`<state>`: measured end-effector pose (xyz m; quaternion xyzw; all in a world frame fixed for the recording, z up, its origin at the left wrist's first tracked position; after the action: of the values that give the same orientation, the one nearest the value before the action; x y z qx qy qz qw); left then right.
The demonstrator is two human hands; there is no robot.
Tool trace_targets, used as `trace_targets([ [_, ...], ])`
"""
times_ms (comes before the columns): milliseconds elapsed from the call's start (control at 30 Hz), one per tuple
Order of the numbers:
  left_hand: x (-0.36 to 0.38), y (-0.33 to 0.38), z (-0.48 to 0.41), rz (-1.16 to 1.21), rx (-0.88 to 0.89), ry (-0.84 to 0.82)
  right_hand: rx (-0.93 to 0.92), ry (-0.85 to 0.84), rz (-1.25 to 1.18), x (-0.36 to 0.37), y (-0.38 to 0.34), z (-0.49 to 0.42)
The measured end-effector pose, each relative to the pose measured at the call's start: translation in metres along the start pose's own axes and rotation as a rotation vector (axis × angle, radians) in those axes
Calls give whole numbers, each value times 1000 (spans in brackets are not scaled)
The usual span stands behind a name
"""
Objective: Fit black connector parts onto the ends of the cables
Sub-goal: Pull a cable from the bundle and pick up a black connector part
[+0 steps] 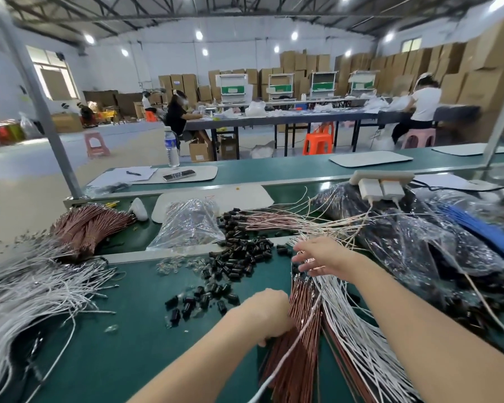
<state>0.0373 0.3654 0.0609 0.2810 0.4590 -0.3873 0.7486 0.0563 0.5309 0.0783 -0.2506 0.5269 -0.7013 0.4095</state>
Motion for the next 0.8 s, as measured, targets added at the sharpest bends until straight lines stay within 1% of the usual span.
trace_targets([
  [133, 4, 6, -4, 43, -53, -64, -36, -3, 4, 5, 8, 10],
  [200, 5, 1, -8, 86, -60, -71, -61, -1, 20, 8, 10, 14],
  [333, 7, -17, -5, 310, -50, -47, -142, 37, 64, 9, 8, 21],
  [400, 6, -29, 0, 364, -25, -11, -171, 72, 65, 8, 5, 23],
  [500, 2, -47, 5, 367, 1, 82, -234, 144, 47, 13, -2, 18],
  [600, -3, -62, 8, 356, -7, 192, -296, 195, -61, 23, -5, 8],
  [700, -4, -73, 12, 335, 31, 229, -318, 212, -159, 31, 0, -4],
  [767, -6, -80, 15, 355, 62, 254, -337, 220, -147, 37, 3, -11],
  [800, -6, -85, 16, 402, 77, 261, -345, 219, -122, 40, 5, -14],
])
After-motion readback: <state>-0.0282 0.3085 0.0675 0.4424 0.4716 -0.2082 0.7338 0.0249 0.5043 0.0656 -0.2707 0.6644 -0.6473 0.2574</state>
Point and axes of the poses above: each hand's wrist, its own z-axis away from the middle knuckle, its own x-axis out of the palm, y = z × x, the point moved 6 cm from there along -z, towards the middle knuckle, and after that the axes turned 14 degrees about -z, right-handed, at the moved point
